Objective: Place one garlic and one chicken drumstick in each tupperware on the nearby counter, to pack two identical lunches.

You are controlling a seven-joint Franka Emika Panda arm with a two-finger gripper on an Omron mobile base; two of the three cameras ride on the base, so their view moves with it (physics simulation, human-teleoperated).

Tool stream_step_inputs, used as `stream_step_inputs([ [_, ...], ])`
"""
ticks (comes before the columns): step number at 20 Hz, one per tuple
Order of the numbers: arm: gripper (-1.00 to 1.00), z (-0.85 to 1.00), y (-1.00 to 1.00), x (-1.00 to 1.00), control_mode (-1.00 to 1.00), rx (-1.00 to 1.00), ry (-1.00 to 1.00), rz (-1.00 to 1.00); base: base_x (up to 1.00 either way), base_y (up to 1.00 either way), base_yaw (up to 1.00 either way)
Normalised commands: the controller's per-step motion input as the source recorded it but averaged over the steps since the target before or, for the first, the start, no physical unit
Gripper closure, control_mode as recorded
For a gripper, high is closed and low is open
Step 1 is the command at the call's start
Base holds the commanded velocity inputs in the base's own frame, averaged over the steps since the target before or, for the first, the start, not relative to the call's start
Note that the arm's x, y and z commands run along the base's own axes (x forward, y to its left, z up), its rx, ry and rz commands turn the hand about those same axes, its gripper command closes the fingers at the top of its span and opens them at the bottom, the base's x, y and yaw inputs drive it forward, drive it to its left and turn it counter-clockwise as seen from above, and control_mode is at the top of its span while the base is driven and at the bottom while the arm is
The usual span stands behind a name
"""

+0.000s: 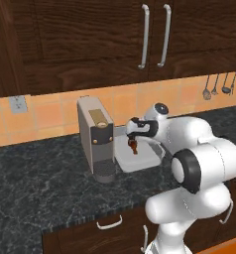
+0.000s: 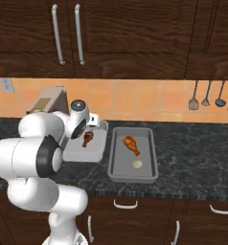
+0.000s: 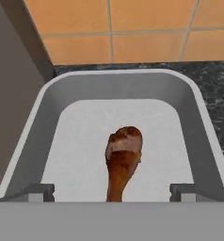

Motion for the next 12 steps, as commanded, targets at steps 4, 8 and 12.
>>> stream_step_inputs([
  [4,-1.00,0.92,-0.12,-1.00,-1.00,0.00,-0.01,-0.06,0.00,0.00,0.00],
  [8,-1.00,1.00,0.00,-0.96,-1.00,0.00,-0.07,0.00,0.00,0.00,0.00],
  [12,-1.00,0.94,0.00,-0.94,-1.00,0.00,-0.08,0.00,0.00,0.00,0.00],
])
